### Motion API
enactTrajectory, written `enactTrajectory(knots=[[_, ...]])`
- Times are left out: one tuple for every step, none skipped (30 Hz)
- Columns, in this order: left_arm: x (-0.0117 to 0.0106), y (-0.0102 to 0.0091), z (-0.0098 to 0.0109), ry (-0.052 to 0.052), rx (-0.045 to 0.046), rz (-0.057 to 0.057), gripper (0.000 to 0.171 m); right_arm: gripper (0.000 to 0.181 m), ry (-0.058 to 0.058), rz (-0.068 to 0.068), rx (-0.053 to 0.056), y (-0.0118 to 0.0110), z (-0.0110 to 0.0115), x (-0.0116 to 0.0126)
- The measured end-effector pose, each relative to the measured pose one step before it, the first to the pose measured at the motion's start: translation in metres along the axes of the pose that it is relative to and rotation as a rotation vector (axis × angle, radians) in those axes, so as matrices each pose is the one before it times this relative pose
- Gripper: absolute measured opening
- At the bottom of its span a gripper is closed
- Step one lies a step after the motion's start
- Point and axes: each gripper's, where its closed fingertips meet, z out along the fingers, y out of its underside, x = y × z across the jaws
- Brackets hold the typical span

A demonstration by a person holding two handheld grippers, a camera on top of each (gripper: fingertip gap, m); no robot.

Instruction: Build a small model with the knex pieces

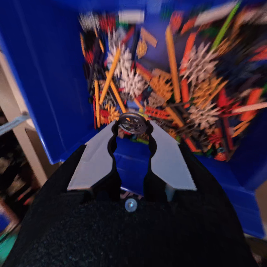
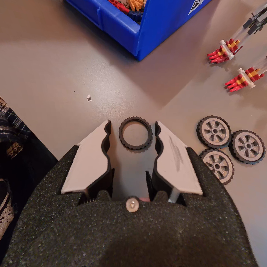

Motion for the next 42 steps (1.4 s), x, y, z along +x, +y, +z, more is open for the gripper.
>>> enactTrajectory(knots=[[0.00536, -0.01568, -0.01283, 0.0226, 0.12149, -0.0281, 0.038, 0.06, 0.003, -0.0009, 0.0066, -0.00059, -0.00063, 0.00019], [0.00608, -0.0123, -0.01033, 0.0218, 0.09149, -0.0245, 0.038, 0.061, 0.0017, -0.0004, 0.0083, -0.0009, -0.00073, 0.00018], [0.0064, -0.01108, -0.00837, 0.0133, 0.07943, -0.009, 0.038, 0.061, 0.0022, -0.0015, 0.0123, -0.00137, -0.00118, 0.00014], [0.00778, -0.01084, -0.00677, 0.0179, 0.07533, -0.0079, 0.038, 0.061, 0.0039, -0.0028, 0.0162, -0.00168, -0.00154, 0.00005], [0.01011, -0.01096, -0.00523, 0.0279, 0.07214, 0.0004, 0.038, 0.062, 0.0051, -0.0029, 0.0166, -0.00167, -0.00164, 0.00033], [0.01332, -0.01139, -0.00423, 0.0376, 0.07017, 0.0118, 0.038, 0.062, 0.006, -0.0035, 0.0168, -0.00185, -0.00172, 0.00016], [0.01552, -0.01222, -0.00372, 0.0364, 0.06529, 0.0251, 0.038, 0.062, 0.0112, -0.0043, 0.0193, -0.0023, -0.00201, 0.00083], [0.01847, -0.01577, -0.00362, 0.0438, 0.07342, 0.022, 0.037, 0.063, 0.0221, -0.0041, 0.0255, -0.0033, -0.00242, 0.00209], [0.01825, -0.01512, -0.00193, 0.045, 0.05663, 0.0104, 0.038, 0.064, 0.0266, -0.0042, 0.0332, -0.00482, -0.00296, 0.00234], [0.01463, -0.01333, -0.00054, 0.0263, 0.04485, 0.0254, 0.038, 0.064, 0.0168, -0.0002, 0.0425, -0.00681, -0.00348, 0.00055], [0.01172, -0.01372, 0.0004, 0.0167, 0.05223, 0.0234, 0.037, 0.063, -0.0039, 0.0103, 0.0478, -0.00891, -0.00376, -0.00245], [0.01262, -0.0129, 0.00179, 0.0347, 0.05451, 0.0152, 0.037, 0.063, -0.0198, 0.0217, 0.0514, -0.01084, -0.00381, -0.00454], [0.01239, -0.01012, 0.00304, 0.0349, 0.04708, 0.0337, 0.038, 0.063, -0.0226, 0.0303, 0.0562, -0.01248, -0.00371, -0.00438], [0.0094, -0.00705, 0.00381, 0.0153, 0.03308, 0.0452, 0.038, 0.063, -0.0186, 0.0365, 0.0573, -0.01306, -0.00372, -0.00285], [0.0067, -0.00483, 0.00408, 0.0036, 0.01844, 0.0365, 0.038, 0.062, -0.0192, 0.042, 0.0527, -0.01266, -0.00355, -0.00189], [0.0055, -0.00381, 0.00384, 0.0001, 0.01061, 0.0312, 0.038, 0.062, -0.0215, 0.0509, 0.0446, -0.01121, -0.00311, -0.00118], [0.00445, -0.00562, 0.00302, -0.008, 0.02134, 0.0343, 0.038, 0.062, -0.0199, 0.0633, 0.0407, -0.01004, -0.00281, 0.00049], [0.00464, -0.00537, 0.00322, -0.0072, 0.0184, 0.0342, 0.037, 0.062, -0.0277, 0.0716, 0.0417, -0.00939, -0.00263, 0.00004], [0.004, -0.00286, 0.0043, -0.0145, -0.00063, 0.0441, 0.038, 0.062, -0.0476, 0.073, 0.0394, -0.00842, -0.00207, -0.0027], [0.00485, -0.00261, 0.00453, -0.0118, -0.00351, 0.0504, 0.038, 0.062, -0.0482, 0.0699, 0.0327, -0.00681, -0.00148, -0.00274], [0.00444, -0.00111, 0.0047, -0.012, -0.01503, 0.0475, 0.038, 0.062, -0.034, 0.0608, 0.0275, -0.00515, -0.00089, -0.00091], [0.00321, -0.00013, 0.00512, -0.0176, -0.02187, 0.0458, 0.038, 0.062, -0.0365, 0.0502, 0.0237, -0.004, -0.00047, -0.00174], [0.00296, -0.00021, 0.00533, -0.0173, -0.01895, 0.0415, 0.038, 0.062, -0.041, 0.0417, 0.0127, -0.00187, 0.00003, -0.00316], [0.00395, -0.00011, 0.0054, -0.0091, -0.01904, 0.0351, 0.038, 0.062, -0.0263, 0.0292, 0.0039, -0.00004, 0.0004, -0.00199], [0.0041, -0.00173, 0.00472, -0.0093, -0.00667, 0.0349, 0.038, 0.062, -0.0085, 0.0132, 0.0005, 0.0008, 0.00038, -0.00048], [0.00446, -0.00374, 0.004, -0.002, 0.00767, 0.0197, 0.038, 0.062, -0.0049, 0.0034, -0.0077, 0.00245, 0.00049, -0.00054], [0.00474, -0.00392, 0.0039, 0.0051, 0.01265, 0.0068, 0.038, 0.062, -0.0096, -0.0003, -0.016, 0.00398, 0.00079, -0.00156], [0.00365, -0.00302, 0.00341, -0.0017, 0.00912, 0.013, 0.038, 0.061, -0.003, -0.0027, -0.0141, 0.00386, 0.00059, -0.00094], [0.00061, -0.00317, 0.00298, -0.0203, 0.01376, 0.0184, 0.038, 0.057, 0.0004, -0.0054, -0.0071, 0.0029, 0.00018, -0.00061], [-0.00014, -0.00057, 0.00326, -0.0202, 0.00278, 0.009, 0.038, 0.043, -0.0091, -0.0066, 0.0039, 0.00093, -0.00079, -0.00208], [-0.00012, 0.00097, 0.00315, -0.0164, -0.00129, 0.0065, 0.038, 0.043, 0.0049, -0.0045, 0.0058, 0.00008, -0.00147, 0.00017], [0.00011, 0.00068, 0.00217, -0.0099, 0.00519, 0.0013, 0.038, 0.043, 0.0146, -0.0047, -0.0035, 0.00112, -0.00162, 0.00217], [0.00089, -0.00027, 0.00203, -0.0039, 0.01362, -0.0149, 0.038, 0.042, 0.0084, -0.0041, -0.007, 0.00128, -0.00201, 0.00163], [0.00056, -0.00044, 0.00244, -0.0084, 0.01282, -0.0243, 0.038, 0.042, 0.0084, -0.0043, -0.005, 0.00067, -0.00223, 0.00161], [0.00084, -0.00067, 0.00246, -0.0153, 0.01606, -0.0107, 0.038, 0.042, 0.0123, -0.0074, -0.0074, 0.00089, -0.00234, 0.0018], [0.0016, 0.00134, 0.00291, -0.0133, 0.00411, -0.0034, 0.038, 0.042, 0.0206, -0.0141, -0.0203, 0.00247, -0.00217, 0.00285], [0.00272, 0.00344, 0.0031, -0.0017, -0.01182, -0.0055, 0.038, 0.042, 0.0318, -0.0232, -0.034, 0.00461, -0.0018, 0.00451], [0.00252, 0.00369, 0.00236, 0.0014, -0.01636, -0.0036, 0.039, 0.042, 0.0363, -0.0327, -0.0343, 0.00496, -0.00151, 0.00499], [0.00214, 0.00283, 0.00139, 0.0048, -0.00825, -0.0082, 0.04, 0.042, 0.0352, -0.0344, -0.028, 0.00404, -0.00155, 0.00465], [0.00275, 0.00283, 0.00034, 0.0222, -0.00603, -0.0283, 0.046, 0.042, 0.0414, -0.0315, -0.0306, 0.00423, -0.00192, 0.00589], [0.00221, 0.00526, 0.00026, 0.0337, -0.01984, -0.0481, 0.061, 0.042, 0.0569, -0.0406, -0.0415, 0.00566, -0.00194, 0.00872], [0.00024, 0.00653, -0.00059, 0.0261, -0.02448, -0.039, 0.066, 0.042, 0.0673, -0.0573, -0.052, 0.00738, -0.00185, 0.01024]])
